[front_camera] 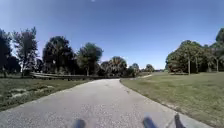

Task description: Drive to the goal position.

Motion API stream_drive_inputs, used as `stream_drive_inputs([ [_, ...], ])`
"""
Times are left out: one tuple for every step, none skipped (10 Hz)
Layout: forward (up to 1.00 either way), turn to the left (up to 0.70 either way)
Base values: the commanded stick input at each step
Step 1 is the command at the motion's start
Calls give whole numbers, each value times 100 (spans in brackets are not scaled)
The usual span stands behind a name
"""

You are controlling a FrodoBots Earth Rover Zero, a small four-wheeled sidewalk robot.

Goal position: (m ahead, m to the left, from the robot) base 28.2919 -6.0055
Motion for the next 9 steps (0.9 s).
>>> stream_drive_inputs([
  [70, 0],
  [70, 0],
  [70, 0],
  [70, 0],
  [70, 0],
  [70, 0],
  [70, 0],
  [70, 0],
  [70, 0],
])
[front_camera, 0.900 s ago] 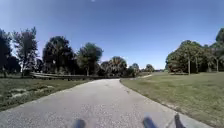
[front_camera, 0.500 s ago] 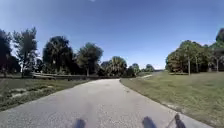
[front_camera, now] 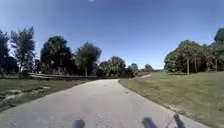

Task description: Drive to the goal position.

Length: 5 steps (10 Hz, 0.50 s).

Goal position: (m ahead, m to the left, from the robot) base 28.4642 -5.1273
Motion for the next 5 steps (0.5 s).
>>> stream_drive_inputs([
  [70, 0],
  [70, 0],
  [70, 31],
  [70, 34],
  [70, 35],
])
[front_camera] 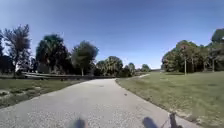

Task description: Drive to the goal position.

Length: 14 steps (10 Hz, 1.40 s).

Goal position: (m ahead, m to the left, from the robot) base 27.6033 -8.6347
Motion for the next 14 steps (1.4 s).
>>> stream_drive_inputs([
  [70, 35],
  [70, 35],
  [70, 35],
  [70, 35],
  [70, 29],
  [70, 15],
  [70, 0],
  [70, 0],
  [70, 0],
  [70, 0],
  [70, 0],
  [70, 0],
  [70, 0],
  [70, 0],
])
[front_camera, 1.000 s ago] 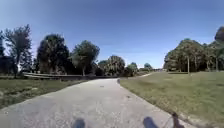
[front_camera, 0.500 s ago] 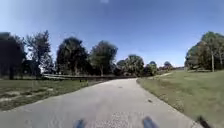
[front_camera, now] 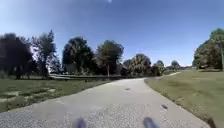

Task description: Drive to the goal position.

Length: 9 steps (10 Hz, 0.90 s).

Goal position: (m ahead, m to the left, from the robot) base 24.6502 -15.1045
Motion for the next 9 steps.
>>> stream_drive_inputs([
  [70, 0],
  [70, 0],
  [70, 0],
  [70, 0],
  [70, 0],
  [70, 0],
  [70, 0],
  [70, 0],
  [70, 0],
])
